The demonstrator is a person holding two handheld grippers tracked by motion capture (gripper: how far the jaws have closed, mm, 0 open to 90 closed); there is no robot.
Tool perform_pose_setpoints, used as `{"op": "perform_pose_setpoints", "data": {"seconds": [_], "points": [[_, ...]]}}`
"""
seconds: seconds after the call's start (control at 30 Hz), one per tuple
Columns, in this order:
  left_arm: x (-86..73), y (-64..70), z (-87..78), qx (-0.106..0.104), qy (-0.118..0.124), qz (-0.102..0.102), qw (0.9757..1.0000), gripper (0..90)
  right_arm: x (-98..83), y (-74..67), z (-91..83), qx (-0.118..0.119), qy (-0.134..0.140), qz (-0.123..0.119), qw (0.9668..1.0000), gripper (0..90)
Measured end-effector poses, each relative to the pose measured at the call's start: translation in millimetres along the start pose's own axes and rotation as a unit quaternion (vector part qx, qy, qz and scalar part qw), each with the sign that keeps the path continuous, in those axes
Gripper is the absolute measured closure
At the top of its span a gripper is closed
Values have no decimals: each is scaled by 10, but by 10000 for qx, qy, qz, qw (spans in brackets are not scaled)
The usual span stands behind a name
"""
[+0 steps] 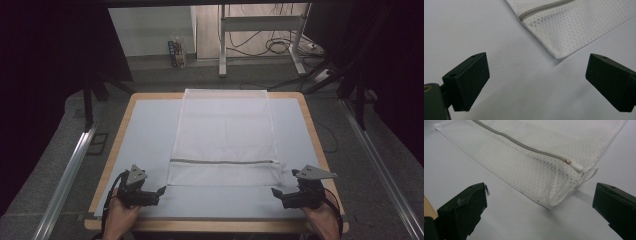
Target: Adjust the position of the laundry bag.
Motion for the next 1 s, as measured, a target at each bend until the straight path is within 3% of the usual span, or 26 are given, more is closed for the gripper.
{"op": "perform_pose_setpoints", "data": {"seconds": [0.13, 0.23, 0.5, 0.77, 1.0], "points": [[-3, -14, -10, 33, 21, -42, 10000, 51, 5, -4, 7, 11, 14, 3, 10000, 0], [-14, -34, -1, 115, 112, 53, 9999, 55, -2, -8, 30, 66, -2, 135, 9999, 0], [-23, -55, 10, 87, 230, 81, 9997, 58, -15, -3, 45, 125, -81, 196, 9997, 0], [-22, -21, 60, -291, 367, 108, 9988, 51, -22, -4, 62, 126, -156, 212, 9996, 0], [22, -3, 82, -316, 294, 104, 9990, 59, -9, -1, 81, 119, -242, 151, 9995, 0]]}}
Point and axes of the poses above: each handheld gripper's, and its own axes: z roughly forward along the jaws, x roughly out of its top, y roughly to its right, the point moved 6 cm from there along z, roughly forward along the jaws, and after that the axes turned 9 degrees about z, right-handed, at the moved point
